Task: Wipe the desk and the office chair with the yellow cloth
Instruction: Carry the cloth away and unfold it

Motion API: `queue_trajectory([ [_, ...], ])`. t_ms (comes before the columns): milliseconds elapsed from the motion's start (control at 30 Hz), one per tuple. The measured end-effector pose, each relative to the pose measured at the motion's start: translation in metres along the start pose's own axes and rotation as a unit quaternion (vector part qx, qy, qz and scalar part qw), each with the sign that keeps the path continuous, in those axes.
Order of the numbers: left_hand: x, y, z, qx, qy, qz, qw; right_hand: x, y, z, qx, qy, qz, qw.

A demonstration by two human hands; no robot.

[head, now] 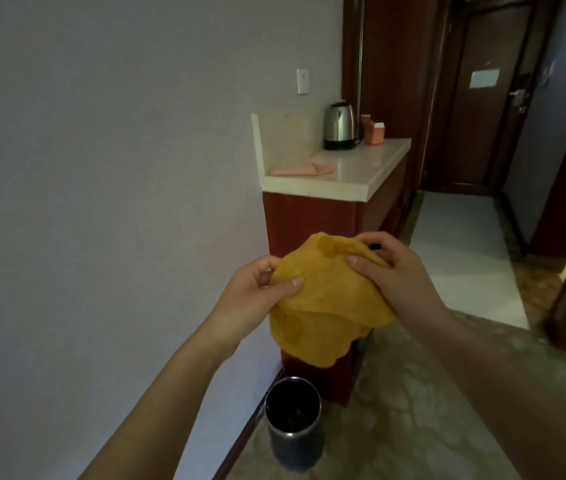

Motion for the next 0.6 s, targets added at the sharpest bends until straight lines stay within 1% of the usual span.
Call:
queue_trajectory([
  [67, -0.017, -0.05, -0.003, 0.01, 0.005, -0.013, 1.0, -0.018, -0.047, -0.019, 0.034, -0.063, -0.007, 0.997],
  [133, -0.029, -0.094, 0.0, 0.005, 0.026, -0.024, 0.999, -0.034, -0.089, -0.041, 0.07, -0.103, 0.014, 0.992],
  [233, -0.04, -0.155, 0.011, -0.013, 0.055, -0.02, 0.998, -0.065, -0.152, -0.071, 0.094, -0.105, 0.044, 0.989],
  [300, -0.046, -0.193, 0.017, -0.017, 0.053, -0.021, 0.998, -0.084, -0.196, -0.086, 0.077, -0.096, 0.076, 0.99],
  [400, -0.054, -0.25, 0.024, -0.018, 0.054, -0.056, 0.997, -0.109, -0.261, -0.107, 0.038, -0.069, 0.131, 0.988],
  [533, -0.066, -0.338, 0.025, -0.014, 0.043, -0.124, 0.991, -0.154, -0.351, -0.135, -0.025, -0.017, 0.158, 0.987],
  [600, -0.071, -0.383, 0.022, -0.012, 0.035, -0.144, 0.989, -0.18, -0.393, -0.148, -0.043, 0.023, 0.152, 0.987],
])
Point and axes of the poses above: each hand's wrist, its own y-axis away from the middle knuckle, its own x-axis out of the palm, z = x × y, the point moved 7 cm from there along -y, towards the middle knuckle, and after that the axes turned 15 degrees about z, right-handed, at the moved point
